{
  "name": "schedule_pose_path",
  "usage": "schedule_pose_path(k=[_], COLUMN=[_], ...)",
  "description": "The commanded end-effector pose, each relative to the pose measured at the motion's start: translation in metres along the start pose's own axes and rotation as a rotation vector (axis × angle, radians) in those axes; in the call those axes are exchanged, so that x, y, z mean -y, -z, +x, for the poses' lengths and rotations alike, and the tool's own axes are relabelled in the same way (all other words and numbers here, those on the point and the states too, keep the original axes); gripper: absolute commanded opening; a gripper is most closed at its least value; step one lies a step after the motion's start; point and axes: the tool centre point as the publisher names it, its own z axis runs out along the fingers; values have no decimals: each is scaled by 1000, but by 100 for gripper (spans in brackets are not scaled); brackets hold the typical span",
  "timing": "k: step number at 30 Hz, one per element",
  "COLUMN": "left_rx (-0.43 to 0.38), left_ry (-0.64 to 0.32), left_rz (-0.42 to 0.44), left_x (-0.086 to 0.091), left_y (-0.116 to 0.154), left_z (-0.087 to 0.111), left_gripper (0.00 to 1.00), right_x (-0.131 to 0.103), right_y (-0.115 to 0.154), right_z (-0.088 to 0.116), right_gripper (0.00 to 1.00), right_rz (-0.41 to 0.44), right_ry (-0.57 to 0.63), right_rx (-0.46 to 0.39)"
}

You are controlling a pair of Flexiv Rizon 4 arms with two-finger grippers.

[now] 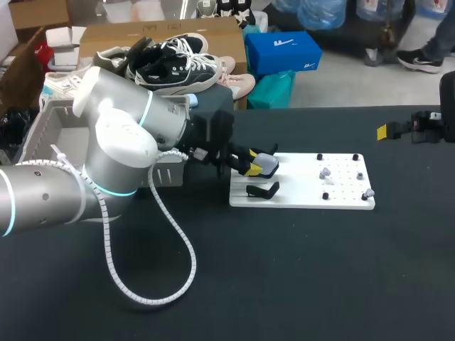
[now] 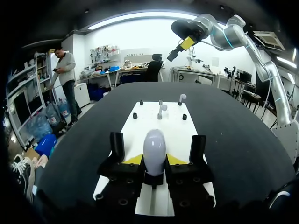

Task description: Pick up each earbud case from the left stands, insert the matching earbuds, close the lid, and place the case in the box.

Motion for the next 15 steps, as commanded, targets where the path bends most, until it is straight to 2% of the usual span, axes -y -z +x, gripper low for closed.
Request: schedule_pose_path(k=[1, 8, 15], left_rx=[7, 57, 104], left_ry=[-5, 14, 40], left_rz=[6, -1, 14], left_x=[-2, 7, 16], left_y=[1, 12, 29], left_z=[-1, -10, -29], left_gripper=[0, 0, 0], right_x=[1, 1, 1], right_y=[0, 0, 0], right_z=[0, 0, 0], right_gripper=[100, 100, 100], right_rz=[-1, -1, -1], right_ry=[1, 1, 1], right_rx=[-1, -1, -1])
